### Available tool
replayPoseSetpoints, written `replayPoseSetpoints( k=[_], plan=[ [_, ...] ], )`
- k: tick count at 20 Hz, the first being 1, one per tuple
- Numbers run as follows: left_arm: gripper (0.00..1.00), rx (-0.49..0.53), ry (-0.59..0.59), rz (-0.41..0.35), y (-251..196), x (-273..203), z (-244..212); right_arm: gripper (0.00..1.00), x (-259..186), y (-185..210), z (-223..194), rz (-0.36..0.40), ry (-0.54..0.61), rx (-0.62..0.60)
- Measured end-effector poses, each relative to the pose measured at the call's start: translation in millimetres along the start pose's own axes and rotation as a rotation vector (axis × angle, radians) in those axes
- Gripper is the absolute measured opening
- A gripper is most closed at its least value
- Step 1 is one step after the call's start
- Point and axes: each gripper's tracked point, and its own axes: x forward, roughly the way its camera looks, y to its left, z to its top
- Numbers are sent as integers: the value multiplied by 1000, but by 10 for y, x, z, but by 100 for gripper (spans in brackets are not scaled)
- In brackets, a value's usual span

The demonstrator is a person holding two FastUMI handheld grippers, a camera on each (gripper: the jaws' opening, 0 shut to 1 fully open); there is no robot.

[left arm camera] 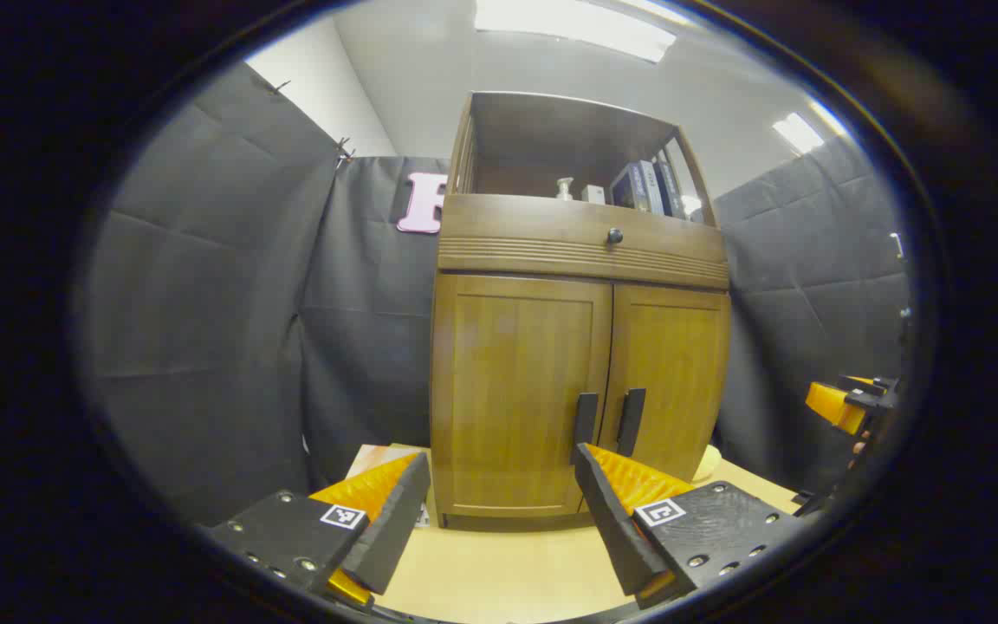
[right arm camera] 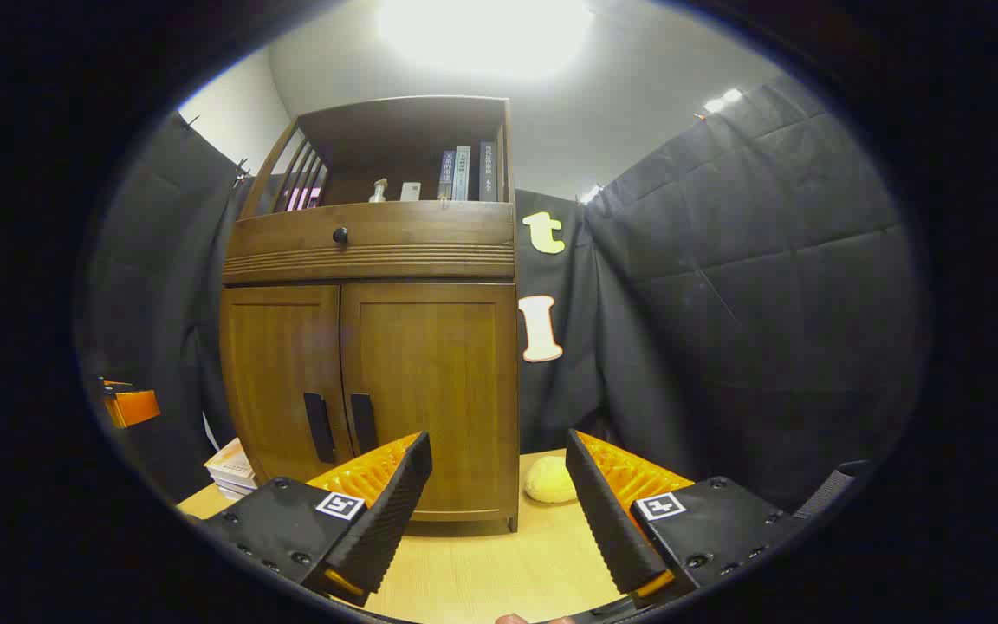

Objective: Open the right door of the double-door shoe cabinet with the right hand, and open the left door with the left hand.

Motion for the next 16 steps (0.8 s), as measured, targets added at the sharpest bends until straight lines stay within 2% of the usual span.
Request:
replayPoseSetpoints(
  k=[6, 11, 16],
  plan=[
    [98, -9, 23, 40, 40, -48, -159, 97, 84, 135, -222, 46, 77, -10],
    [98, -21, 29, 73, 68, -71, -191, 98, 137, 353, -166, 119, 82, -17],
    [98, -27, 31, 92, 83, -76, -204, 98, 295, 556, -76, 145, 101, 10]
  ],
)
